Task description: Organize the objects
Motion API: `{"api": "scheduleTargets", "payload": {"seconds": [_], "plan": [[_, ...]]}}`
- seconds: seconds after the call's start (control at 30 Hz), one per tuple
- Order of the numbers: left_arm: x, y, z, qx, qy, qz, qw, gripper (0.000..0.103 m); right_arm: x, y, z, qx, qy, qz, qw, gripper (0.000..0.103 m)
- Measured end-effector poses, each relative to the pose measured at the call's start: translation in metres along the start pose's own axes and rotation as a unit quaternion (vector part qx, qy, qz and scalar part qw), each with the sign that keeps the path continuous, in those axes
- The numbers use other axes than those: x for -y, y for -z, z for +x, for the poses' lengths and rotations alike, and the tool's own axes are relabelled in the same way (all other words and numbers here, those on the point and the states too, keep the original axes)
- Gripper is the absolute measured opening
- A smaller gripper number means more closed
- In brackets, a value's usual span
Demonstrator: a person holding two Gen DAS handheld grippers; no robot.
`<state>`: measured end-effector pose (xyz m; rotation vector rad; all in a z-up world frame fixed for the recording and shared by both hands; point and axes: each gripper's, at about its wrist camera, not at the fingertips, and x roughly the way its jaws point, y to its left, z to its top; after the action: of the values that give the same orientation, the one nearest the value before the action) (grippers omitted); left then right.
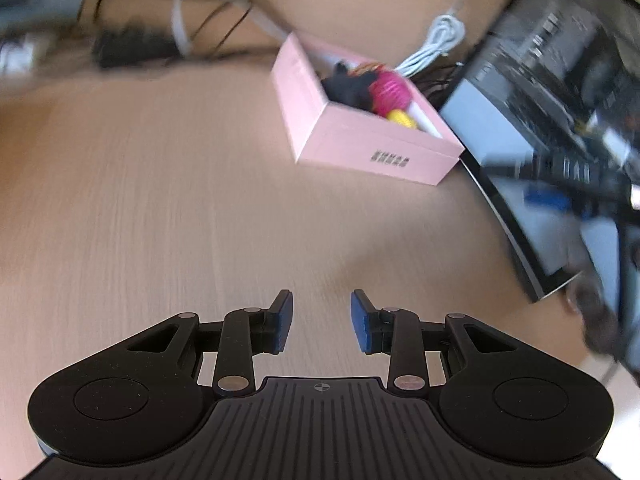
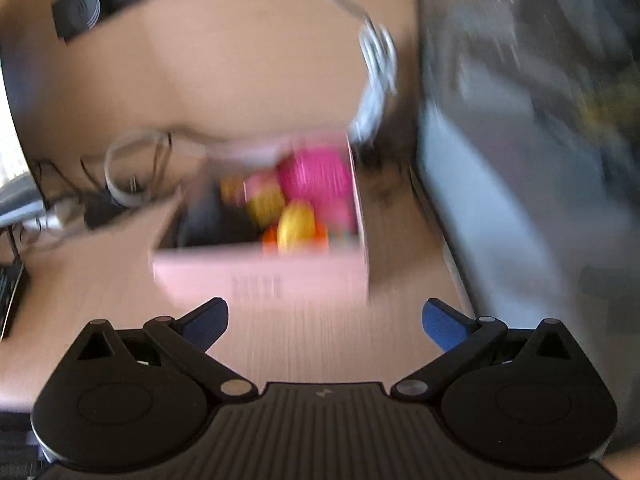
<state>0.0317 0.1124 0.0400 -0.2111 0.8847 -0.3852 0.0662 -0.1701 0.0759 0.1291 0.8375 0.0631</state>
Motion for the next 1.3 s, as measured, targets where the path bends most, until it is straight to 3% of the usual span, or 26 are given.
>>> {"api": "scheduleTargets", "payload": {"seconds": [0.17, 0.33, 0.4, 0.47, 0.53, 0.67, 0.87, 1.3], "plan": [[0.023, 0.004, 0.01, 0.054, -0.026, 0.052, 0.9968, 0.035, -0.015, 0.053, 0.001, -0.024, 0.021, -0.001, 0.999, 0.103], [0.051, 0.015, 0.044, 0.042, -0.092, 0.054, 0.9935, 0.035, -0.013, 0.071, 0.01, -0.002, 0.028, -0.03, 0.999, 0.103], [0.061, 0.021, 0.05, 0.053, -0.117, 0.054, 0.9902, 0.035, -0.01, 0.072, 0.027, -0.021, 0.013, -0.045, 0.999, 0.103], [0.066, 0.025, 0.052, 0.064, -0.142, 0.032, 0.9873, 0.035, -0.014, 0.07, 0.034, -0.008, 0.028, -0.071, 0.997, 0.103], [0.072, 0.028, 0.055, 0.072, -0.156, 0.022, 0.9849, 0.038, -0.013, 0.067, 0.039, -0.005, 0.012, -0.085, 0.996, 0.103], [0.08, 0.029, 0.064, 0.095, -0.181, 0.018, 0.9788, 0.038, -0.007, 0.068, 0.053, 0.065, -0.015, -0.111, 0.992, 0.103], [0.089, 0.034, 0.074, 0.121, -0.195, 0.056, 0.9718, 0.04, 0.004, 0.058, 0.055, 0.062, -0.038, -0.122, 0.99, 0.103], [0.085, 0.032, 0.075, 0.124, -0.187, 0.047, 0.9733, 0.041, 0.0, 0.064, 0.053, 0.066, -0.006, -0.095, 0.993, 0.103]]}}
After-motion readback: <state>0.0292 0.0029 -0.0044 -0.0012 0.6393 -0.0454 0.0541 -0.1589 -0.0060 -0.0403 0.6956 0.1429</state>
